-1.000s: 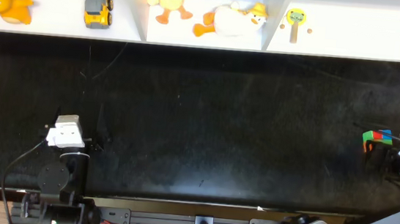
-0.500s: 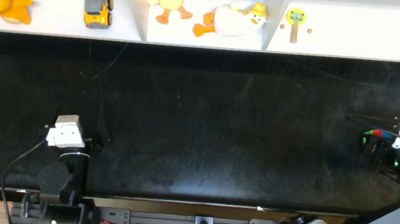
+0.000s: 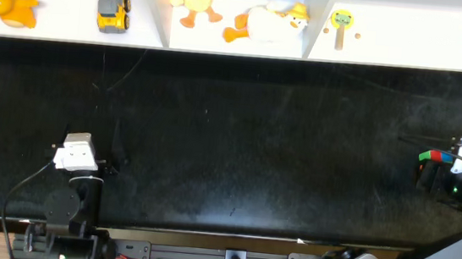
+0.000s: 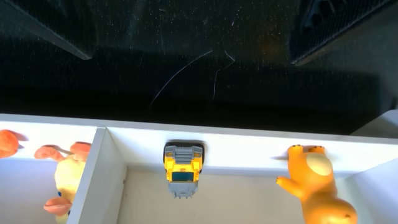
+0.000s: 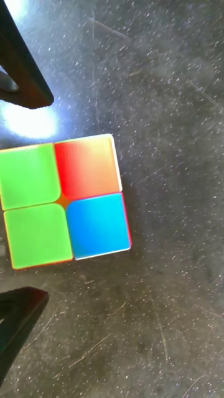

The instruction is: Store Toys

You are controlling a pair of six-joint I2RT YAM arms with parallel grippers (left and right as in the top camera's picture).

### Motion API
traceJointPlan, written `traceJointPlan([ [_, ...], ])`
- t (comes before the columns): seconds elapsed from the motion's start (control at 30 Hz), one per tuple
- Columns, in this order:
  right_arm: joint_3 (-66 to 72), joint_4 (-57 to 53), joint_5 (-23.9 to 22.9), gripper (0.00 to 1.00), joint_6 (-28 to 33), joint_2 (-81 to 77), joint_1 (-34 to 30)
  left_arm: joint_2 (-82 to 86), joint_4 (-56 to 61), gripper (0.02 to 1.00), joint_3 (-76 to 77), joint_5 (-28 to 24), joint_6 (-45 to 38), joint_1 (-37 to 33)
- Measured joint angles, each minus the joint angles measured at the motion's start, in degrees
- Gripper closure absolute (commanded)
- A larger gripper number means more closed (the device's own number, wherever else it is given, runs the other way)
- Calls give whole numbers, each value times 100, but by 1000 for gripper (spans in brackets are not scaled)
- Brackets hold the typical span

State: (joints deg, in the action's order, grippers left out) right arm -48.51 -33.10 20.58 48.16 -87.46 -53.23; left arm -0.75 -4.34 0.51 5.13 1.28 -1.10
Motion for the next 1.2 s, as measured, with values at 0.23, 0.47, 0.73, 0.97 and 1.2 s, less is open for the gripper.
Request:
traceJointPlan([
  [0.23,2,-9,-116,305,74,0,2,0,0,20,0,0,0,0],
  [0.47,11,2,-151,487,81,0,2,0,0,20,0,0,0,0],
  [0.73,11,24,-140,612,76,0,2,0,0,20,0,0,0,0],
  [0.97,11,46,-197,660,74,2,101,0,0,20,0,0,0,0],
  [1.2,9,7,-308,680,15,96,459,0,0,20,0,0,0,0],
])
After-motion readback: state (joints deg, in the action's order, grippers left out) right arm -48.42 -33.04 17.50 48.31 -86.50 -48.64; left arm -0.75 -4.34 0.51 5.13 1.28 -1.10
